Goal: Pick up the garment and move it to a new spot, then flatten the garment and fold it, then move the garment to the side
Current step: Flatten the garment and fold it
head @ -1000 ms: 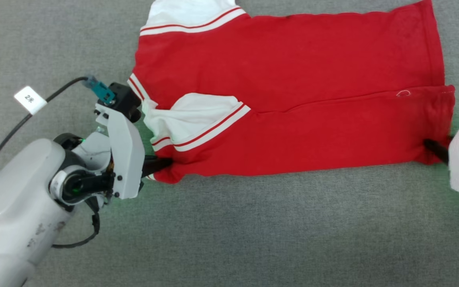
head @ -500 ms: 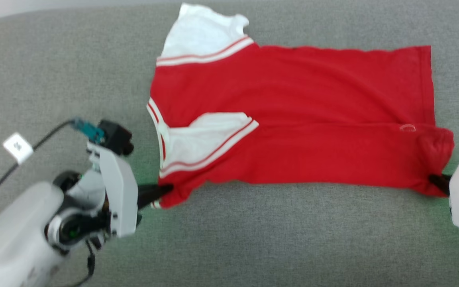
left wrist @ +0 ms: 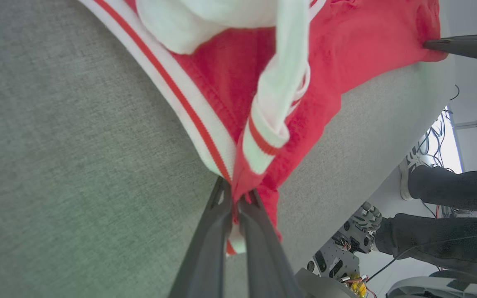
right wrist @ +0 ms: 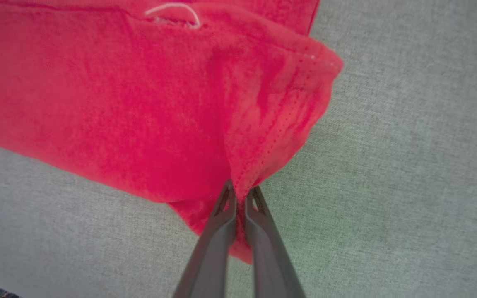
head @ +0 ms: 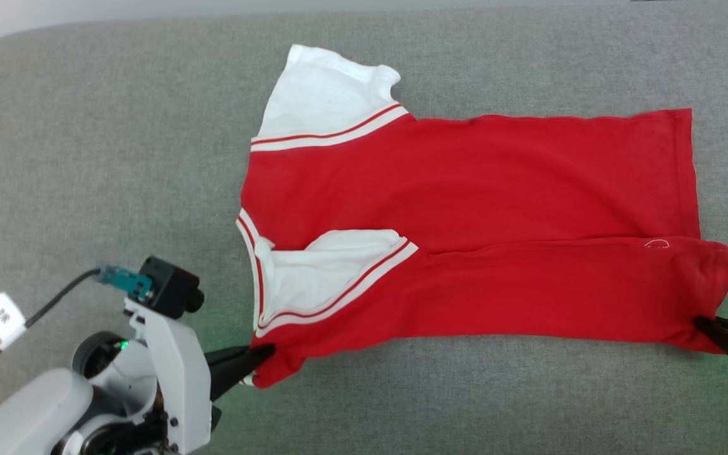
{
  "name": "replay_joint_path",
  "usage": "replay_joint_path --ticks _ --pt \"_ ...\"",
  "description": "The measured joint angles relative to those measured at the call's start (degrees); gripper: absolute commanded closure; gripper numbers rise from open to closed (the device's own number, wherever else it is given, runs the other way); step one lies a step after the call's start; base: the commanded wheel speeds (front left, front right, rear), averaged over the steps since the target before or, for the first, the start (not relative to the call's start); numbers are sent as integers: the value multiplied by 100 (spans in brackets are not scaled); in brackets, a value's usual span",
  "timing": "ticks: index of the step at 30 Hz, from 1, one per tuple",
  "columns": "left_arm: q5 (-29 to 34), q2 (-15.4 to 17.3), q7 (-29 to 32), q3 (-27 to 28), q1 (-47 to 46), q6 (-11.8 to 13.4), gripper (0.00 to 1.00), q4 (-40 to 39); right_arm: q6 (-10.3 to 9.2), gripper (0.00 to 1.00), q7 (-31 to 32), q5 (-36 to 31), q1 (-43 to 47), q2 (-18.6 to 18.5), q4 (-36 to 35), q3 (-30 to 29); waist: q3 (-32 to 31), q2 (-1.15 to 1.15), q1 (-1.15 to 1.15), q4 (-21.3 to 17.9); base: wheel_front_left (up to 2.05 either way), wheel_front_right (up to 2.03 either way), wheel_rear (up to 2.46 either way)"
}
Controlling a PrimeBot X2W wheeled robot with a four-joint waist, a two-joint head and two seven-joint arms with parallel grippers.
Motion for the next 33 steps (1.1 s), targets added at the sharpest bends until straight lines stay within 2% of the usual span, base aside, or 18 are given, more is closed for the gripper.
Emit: replay_joint_path --ticks 2,3,4,5,6,7,11,15,22,27,33 --pt "2 32 -86 19 94 51 100 -97 0 100 -16 5 66 23 -65 -58 5 0 0 -9 0 0 0" --pt "1 31 -162 51 144 80 99 -109 0 91 -26 5 82 40 -83 -68 8 0 0 -14 0 0 0" --pt "-3 20 -249 87 188 129 66 -108 0 64 -93 2 84 66 -114 -86 8 0 0 -18 0 0 0" --pt "-27 8 -330 137 224 166 56 -108 0 56 -201 -15 83 113 -153 -145 6 0 0 -22 0 0 0" --pt "-31 -1 -420 169 264 183 22 -118 0 0 -318 -41 78 180 -185 -227 3 0 0 -28 0 0 0" --pt "-37 -19 -552 221 325 208 0 -127 -1 0 -433 -48 78 241 -215 -275 -3 0 0 -33 0 0 0" --pt "-5 -55 -1190 470 659 407 0 -182 0 0 -1020 -243 81 541 -450 -564 -38 0 0 -46 0 0 0" --pt "109 -25 -1914 797 976 605 0 -208 0 0 -1930 -648 55 1021 -609 -923 -60 0 0 -75 0 0 0" --pt "520 -52 -3176 1619 822 1044 0 3 0 0 -3359 -1232 -250 1780 -427 -961 -39 0 0 -230 0 0 0" --pt "552 -91 -3303 1983 -96 971 0 445 0 0 -4197 -1448 -544 2254 -256 -953 32 0 0 -422 0 0 0" --pt "1056 105 -2739 1808 -1706 666 0 1481 -1 0 -4712 -1475 -886 2573 7 -619 230 0 0 -787 0 0 0"
